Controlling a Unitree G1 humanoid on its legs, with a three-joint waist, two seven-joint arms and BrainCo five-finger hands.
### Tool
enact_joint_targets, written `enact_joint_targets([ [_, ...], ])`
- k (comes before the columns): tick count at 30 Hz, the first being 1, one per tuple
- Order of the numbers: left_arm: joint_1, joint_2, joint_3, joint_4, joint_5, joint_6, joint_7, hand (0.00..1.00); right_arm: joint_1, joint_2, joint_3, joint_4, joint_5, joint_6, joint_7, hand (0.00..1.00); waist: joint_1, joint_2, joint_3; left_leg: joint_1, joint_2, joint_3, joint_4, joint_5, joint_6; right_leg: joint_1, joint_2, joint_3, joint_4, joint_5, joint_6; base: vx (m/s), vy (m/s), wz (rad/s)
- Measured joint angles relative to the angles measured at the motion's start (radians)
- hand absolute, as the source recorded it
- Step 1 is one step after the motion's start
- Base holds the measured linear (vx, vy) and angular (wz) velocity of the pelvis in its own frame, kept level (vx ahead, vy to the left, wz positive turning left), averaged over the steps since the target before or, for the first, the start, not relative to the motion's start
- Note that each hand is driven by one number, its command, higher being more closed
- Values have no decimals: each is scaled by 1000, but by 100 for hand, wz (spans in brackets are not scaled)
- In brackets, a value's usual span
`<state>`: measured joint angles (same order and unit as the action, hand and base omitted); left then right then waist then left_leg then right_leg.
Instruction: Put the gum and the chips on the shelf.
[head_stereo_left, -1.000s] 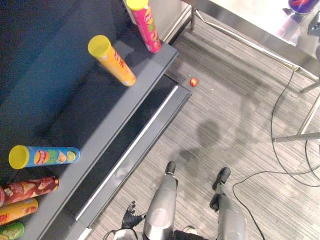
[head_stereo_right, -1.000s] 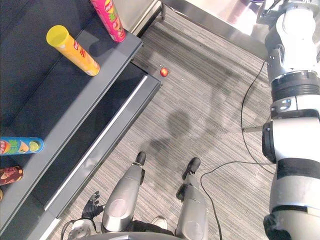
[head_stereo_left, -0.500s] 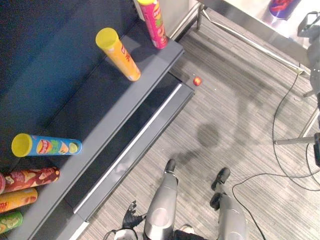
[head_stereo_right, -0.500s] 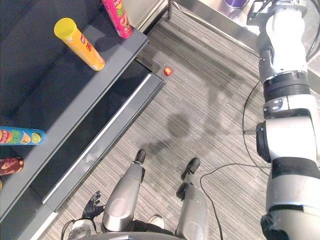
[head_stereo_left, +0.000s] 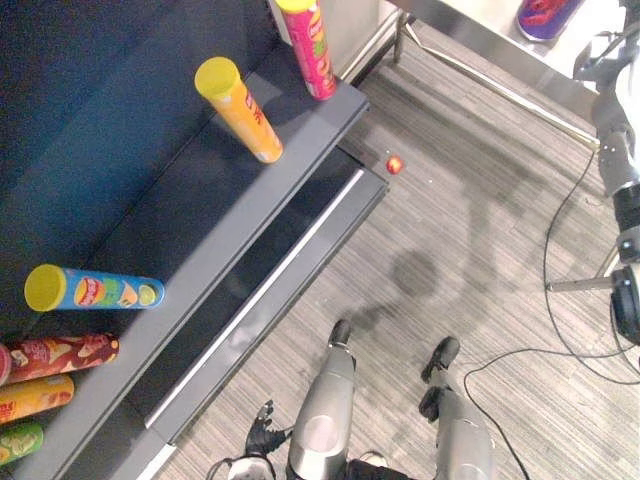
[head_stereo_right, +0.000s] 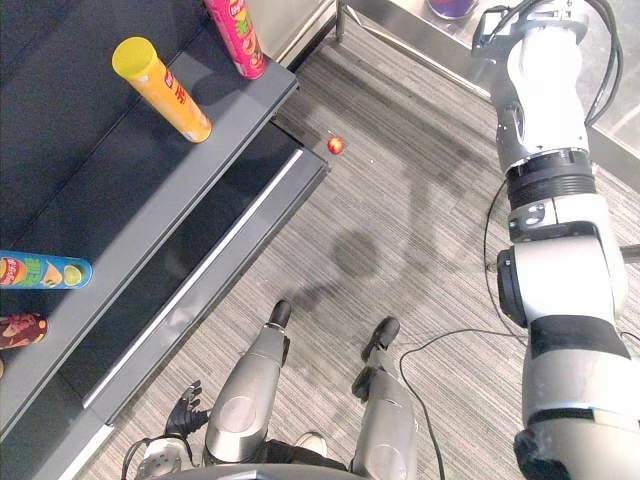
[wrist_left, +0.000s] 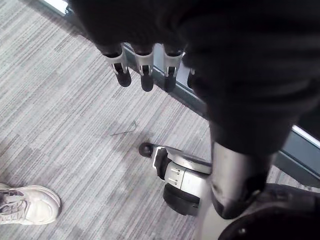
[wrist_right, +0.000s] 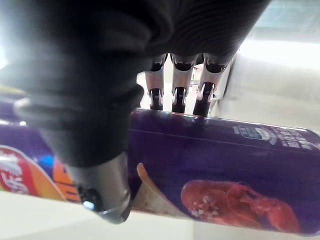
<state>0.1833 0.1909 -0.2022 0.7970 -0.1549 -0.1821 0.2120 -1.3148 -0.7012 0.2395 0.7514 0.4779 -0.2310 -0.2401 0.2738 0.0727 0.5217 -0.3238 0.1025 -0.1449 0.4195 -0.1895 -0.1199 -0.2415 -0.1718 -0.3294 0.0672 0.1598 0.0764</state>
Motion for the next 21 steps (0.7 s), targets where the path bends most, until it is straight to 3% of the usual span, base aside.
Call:
enact_joint_targets([
  [4, 4, 0, 32, -16, 3, 11, 0, 0, 67, 43, -67, -172, -8, 1, 11, 100, -13, -24, -5, 41, 7, 13, -22, 1, -2, 30, 6, 8, -14, 0, 0, 13, -3, -7],
  [6, 16, 3, 61, -16, 4, 19, 0, 0, 115, 72, -90, -265, -8, 3, 23, 100, -23, -53, -11, 75, 16, 23, -46, 4, -6, 55, 14, 13, -29, -1, -1, 44, -33, -13],
  [8, 39, 18, 96, -16, 8, 20, -1, 0, 203, 98, -132, -385, -9, 12, 57, 100, -35, -103, -40, 110, 23, 35, -93, 18, -12, 68, 20, 16, -44, -13, -9, 76, -45, -9],
  [12, 86, 23, 130, -13, 29, 37, -2, 0, 328, 143, -159, -495, -8, 49, 103, 100, -59, -144, -106, 162, 33, 57, -148, 26, -18, 92, 31, 31, -69, -15, -10, 94, -22, -15],
  [16, 99, 18, 135, 4, 55, 59, -3, 0, 454, 180, -160, -591, -7, 90, 164, 100, -83, -150, -177, 218, 40, 93, -194, 28, -18, 110, 38, 60, -76, -11, -5, 104, 13, -21],
  [21, 118, 15, 171, 29, 83, 65, -18, 0, 583, 208, -160, -702, 5, 141, 233, 100, -104, -166, -220, 277, 56, 134, -231, 27, -19, 137, 56, 95, -94, -10, -4, 62, -3, -22],
])
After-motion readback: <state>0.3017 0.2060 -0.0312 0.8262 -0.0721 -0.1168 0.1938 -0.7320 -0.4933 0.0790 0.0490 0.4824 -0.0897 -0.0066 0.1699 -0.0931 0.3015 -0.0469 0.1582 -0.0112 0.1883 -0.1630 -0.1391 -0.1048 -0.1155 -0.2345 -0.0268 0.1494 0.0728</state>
